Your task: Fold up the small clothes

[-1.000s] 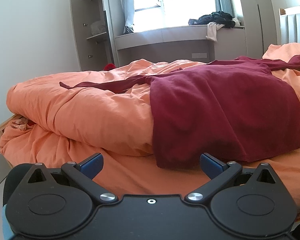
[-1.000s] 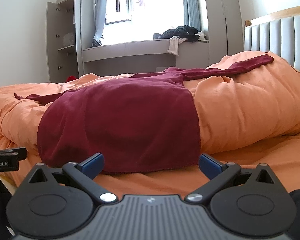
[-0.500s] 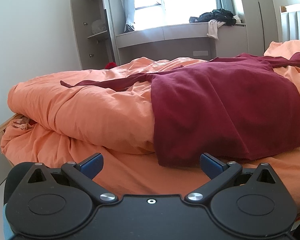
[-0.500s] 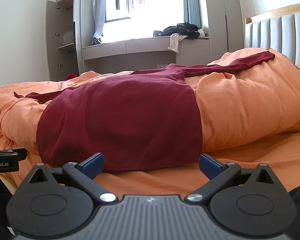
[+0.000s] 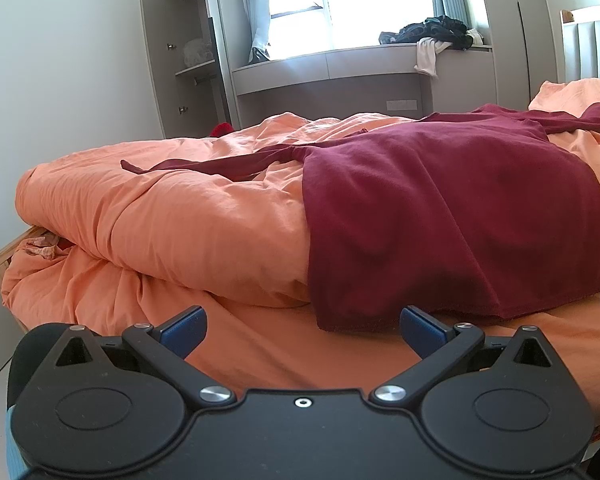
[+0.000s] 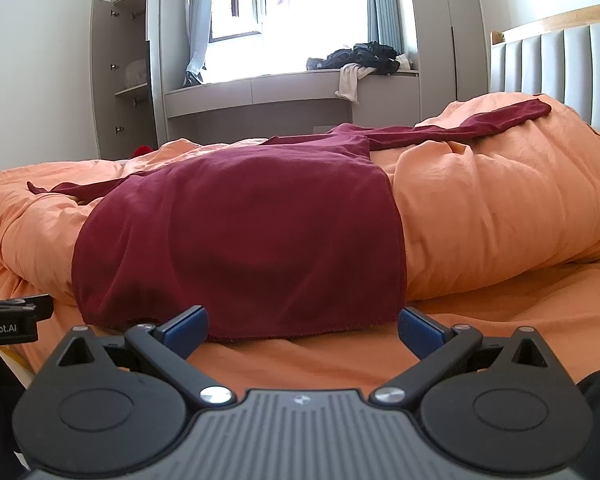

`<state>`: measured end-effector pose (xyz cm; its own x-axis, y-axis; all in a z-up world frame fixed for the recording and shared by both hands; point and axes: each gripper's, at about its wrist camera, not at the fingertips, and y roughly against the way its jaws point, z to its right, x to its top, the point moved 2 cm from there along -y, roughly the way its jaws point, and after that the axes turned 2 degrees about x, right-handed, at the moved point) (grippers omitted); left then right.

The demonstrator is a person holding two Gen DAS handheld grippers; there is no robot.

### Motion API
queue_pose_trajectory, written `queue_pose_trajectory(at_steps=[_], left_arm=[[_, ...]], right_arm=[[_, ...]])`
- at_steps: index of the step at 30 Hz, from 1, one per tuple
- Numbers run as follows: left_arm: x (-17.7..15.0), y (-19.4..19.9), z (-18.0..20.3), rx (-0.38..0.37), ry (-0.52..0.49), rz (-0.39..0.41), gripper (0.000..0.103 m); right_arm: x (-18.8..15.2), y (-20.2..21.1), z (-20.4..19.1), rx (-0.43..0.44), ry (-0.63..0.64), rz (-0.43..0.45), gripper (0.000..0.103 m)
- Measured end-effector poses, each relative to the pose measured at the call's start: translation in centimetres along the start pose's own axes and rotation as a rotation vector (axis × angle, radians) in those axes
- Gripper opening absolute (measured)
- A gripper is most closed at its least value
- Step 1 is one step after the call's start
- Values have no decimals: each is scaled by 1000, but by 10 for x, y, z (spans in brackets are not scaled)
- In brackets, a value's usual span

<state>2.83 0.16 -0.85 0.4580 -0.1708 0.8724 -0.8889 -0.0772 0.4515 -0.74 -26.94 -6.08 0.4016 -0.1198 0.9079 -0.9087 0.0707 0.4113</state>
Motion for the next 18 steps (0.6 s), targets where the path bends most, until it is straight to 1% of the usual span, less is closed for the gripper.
queue_pose_trajectory(at_steps=[15,18], left_arm=[[-2,-4,0,5,-5,-16,103],[-2,-5,1,2,-6,-29,103]], right_arm=[[0,-2,-1,-7,-6,-21,103],[2,-4,0,-17,-12,-34,103]])
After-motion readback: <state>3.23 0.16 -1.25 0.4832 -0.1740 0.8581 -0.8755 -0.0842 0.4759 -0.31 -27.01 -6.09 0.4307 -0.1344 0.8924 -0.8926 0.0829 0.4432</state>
